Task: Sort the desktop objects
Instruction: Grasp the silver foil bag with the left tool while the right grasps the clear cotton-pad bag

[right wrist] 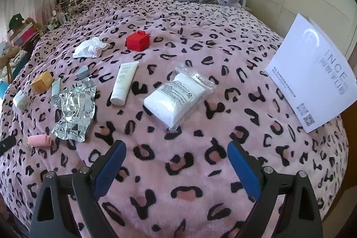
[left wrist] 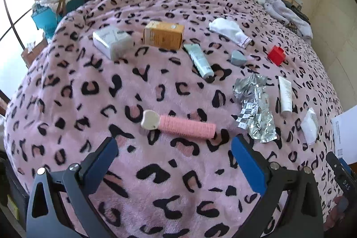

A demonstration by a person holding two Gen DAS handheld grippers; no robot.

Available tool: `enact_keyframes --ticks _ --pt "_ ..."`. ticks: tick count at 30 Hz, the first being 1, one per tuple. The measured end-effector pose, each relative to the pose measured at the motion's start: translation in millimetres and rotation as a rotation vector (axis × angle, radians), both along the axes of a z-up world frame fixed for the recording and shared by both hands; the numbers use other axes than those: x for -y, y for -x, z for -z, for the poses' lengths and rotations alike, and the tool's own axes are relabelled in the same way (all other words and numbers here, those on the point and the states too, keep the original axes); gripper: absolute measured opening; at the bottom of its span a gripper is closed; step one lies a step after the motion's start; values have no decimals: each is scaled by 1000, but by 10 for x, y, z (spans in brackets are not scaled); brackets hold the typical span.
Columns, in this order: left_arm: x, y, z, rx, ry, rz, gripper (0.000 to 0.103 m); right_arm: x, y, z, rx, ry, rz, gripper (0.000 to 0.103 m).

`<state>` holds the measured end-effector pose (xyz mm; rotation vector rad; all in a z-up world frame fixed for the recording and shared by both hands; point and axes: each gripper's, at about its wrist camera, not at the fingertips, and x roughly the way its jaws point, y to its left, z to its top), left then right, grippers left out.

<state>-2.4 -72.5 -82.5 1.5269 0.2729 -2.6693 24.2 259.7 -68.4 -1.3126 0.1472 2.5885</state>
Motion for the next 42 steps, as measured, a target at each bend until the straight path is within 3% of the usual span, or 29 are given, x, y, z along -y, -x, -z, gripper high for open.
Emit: enact_keyframes --ticks 6,10,22,27,36,42 --pt "-81 288 294 82 -24 -51 103 -89 81 132 8 24 6 95" --pt "-171 386 313 81 -46 -97 103 -165 183 157 6 1 23 95" --pt "-1053 803 10 -40 -3 137 103 -367 694 312 18 152 128 95" --pt "-1326 1077 202 3 27 161 103 -451 802 402 43 176 180 95" --pt "-1532 1167 514 37 58 158 103 -514 1035 752 99 267 219 95" --pt "-1618 1212 700 53 93 163 101 -501 1071 872 71 322 222 94"
